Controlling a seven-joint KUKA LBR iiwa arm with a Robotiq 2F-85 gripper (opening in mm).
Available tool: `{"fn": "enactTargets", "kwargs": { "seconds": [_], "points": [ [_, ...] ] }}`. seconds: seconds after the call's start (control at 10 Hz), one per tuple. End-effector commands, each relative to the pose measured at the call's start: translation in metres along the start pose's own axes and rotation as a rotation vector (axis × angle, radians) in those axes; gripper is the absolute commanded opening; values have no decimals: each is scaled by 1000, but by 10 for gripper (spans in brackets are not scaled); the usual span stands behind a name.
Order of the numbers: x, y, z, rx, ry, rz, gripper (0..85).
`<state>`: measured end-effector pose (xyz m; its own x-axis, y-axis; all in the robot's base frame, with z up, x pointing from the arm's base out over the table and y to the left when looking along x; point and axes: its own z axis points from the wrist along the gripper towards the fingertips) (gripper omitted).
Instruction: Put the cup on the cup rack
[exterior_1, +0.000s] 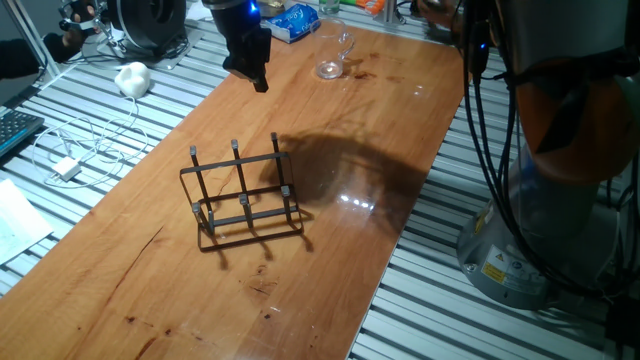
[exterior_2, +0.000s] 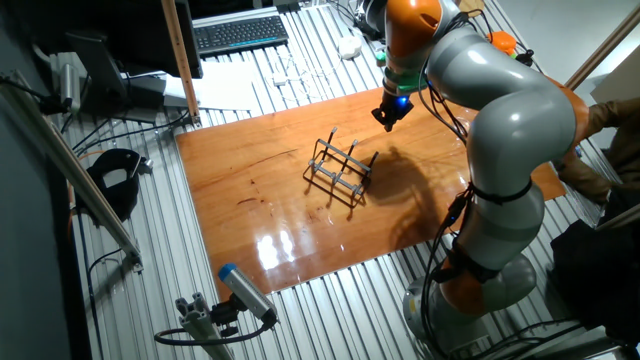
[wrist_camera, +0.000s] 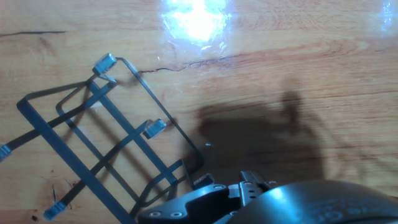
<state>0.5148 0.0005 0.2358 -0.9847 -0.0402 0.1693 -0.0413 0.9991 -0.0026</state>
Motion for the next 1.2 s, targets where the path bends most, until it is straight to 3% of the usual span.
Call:
{"fn": "enactTargets", "kwargs": {
  "seconds": [0.0, 0.5, 0.6, 0.7, 1.1],
  "points": [
    [0, 0, 0, 1, 2, 2, 0],
    [0, 0, 0, -1, -5, 21, 0],
    [0, -1, -1, 9, -49, 21, 0],
    [0, -2, -1, 3, -63, 29, 0],
    [1, -3, 0, 5, -47, -4, 0]
  ]
}}
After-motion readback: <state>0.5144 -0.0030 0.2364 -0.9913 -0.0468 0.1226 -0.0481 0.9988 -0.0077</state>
